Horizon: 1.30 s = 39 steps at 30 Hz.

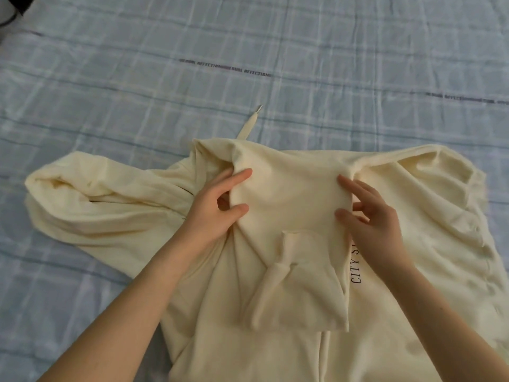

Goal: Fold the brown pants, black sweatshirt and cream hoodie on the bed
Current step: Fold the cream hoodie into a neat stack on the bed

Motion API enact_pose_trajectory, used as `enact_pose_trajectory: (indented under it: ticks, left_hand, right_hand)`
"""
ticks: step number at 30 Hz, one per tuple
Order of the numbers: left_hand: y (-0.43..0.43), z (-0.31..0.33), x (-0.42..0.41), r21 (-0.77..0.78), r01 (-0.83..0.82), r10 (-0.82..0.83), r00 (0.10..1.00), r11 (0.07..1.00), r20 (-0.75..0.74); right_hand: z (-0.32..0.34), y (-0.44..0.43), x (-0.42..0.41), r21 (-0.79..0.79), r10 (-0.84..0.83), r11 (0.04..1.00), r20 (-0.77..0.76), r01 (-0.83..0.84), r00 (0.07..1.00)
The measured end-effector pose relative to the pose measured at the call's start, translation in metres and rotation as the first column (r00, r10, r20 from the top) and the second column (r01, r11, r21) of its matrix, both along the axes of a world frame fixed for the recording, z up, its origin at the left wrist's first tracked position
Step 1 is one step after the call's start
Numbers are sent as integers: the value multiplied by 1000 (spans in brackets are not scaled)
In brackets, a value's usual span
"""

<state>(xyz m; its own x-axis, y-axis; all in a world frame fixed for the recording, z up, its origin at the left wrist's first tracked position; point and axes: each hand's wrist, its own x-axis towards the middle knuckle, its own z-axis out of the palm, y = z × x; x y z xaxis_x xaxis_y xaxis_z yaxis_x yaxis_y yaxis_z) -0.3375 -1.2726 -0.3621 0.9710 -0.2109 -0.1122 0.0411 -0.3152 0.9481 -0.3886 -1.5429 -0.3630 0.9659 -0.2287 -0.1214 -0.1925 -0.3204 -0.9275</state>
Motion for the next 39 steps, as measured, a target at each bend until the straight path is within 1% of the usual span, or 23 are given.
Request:
enact_pose_trajectory:
  ticks: [2,5,7,9,10,11,12,13,14,15,17,18,19,21,23,25,28,30,33,34,35,37,39]
  left_hand:
    - [-1,5,25,15,2,-2,1000,1000,12]
    - [-9,17,85,2,-43,43,997,999,61]
    - [-18,23,125,38,-82,80,996,996,48]
    - [-27,19,150,88,-75,83,993,993,-87]
    - [-29,14,153,190,-51,79,987,980,-142]
    - [-32,10,149,365,-14,80,983,931,-165]
    - [-35,8,139,552,-8,96,987,834,-130]
    - [-39,6,123,658,-50,85,996,751,-21]
    - [-45,5,104,643,-98,46,994,760,97]
    - [-51,5,84,543,-95,15,989,835,150]
    - [-65,5,48,288,11,-29,998,958,59]
    - [-70,2,33,214,35,-38,999,976,10]
    - [-73,-2,20,176,14,-12,1000,984,-12]
    - [-71,-6,5,97,-81,87,994,992,-62]
    - [-61,-9,-6,43,-114,118,984,993,-130]
    - [-47,-9,-18,-45,-92,82,979,995,-189]
    - [-35,2,-38,-160,-19,-27,961,987,-277]
    - [-29,5,-48,-143,76,-118,943,987,-312]
    - [-11,6,-59,-53,353,-354,899,934,-257]
    - [-7,8,-61,-6,422,-413,886,907,-209]
    - [-5,11,-62,55,431,-419,894,901,-158]
    - [-13,14,-59,258,279,-294,955,925,23]
    - [-34,10,-55,460,60,-189,952,886,240]
  right_hand:
    - [10,-5,21,59,-1,998,21,-1,1000]
    - [23,-9,78,217,-9,976,26,3,1000]
    - [27,-6,119,226,3,974,-3,-2,1000]
    - [23,0,141,105,36,994,-97,-26,995]
    - [19,3,143,-25,47,998,-148,-51,988]
    - [15,7,137,-181,35,981,-162,-64,986]
    - [12,11,127,-323,16,945,-111,-52,994]
    - [8,15,113,-408,30,912,-25,-37,999]
    - [3,21,96,-434,72,900,51,-43,996]
    - [-3,26,80,-429,119,900,82,-73,989]
    - [-14,31,55,-426,175,893,37,-143,984]
    - [-17,30,46,-404,157,903,-4,-145,988]
    - [-17,29,39,-339,103,935,-32,-107,994]
    - [-8,26,34,-122,-13,993,-64,5,998]
    - [2,22,27,99,-43,994,-66,49,997]
    - [11,18,12,274,-25,961,-83,47,996]
    - [23,19,-19,425,29,904,-166,45,986]
    - [28,18,-39,438,121,899,-182,-29,976]
    - [40,7,-64,360,242,921,-230,-149,943]
    - [44,3,-68,315,241,935,-237,-160,941]
    - [46,-1,-70,272,205,952,-228,-139,952]
    - [45,3,-65,142,89,988,-161,-66,983]
    - [36,22,-52,-129,77,988,-38,-82,996]
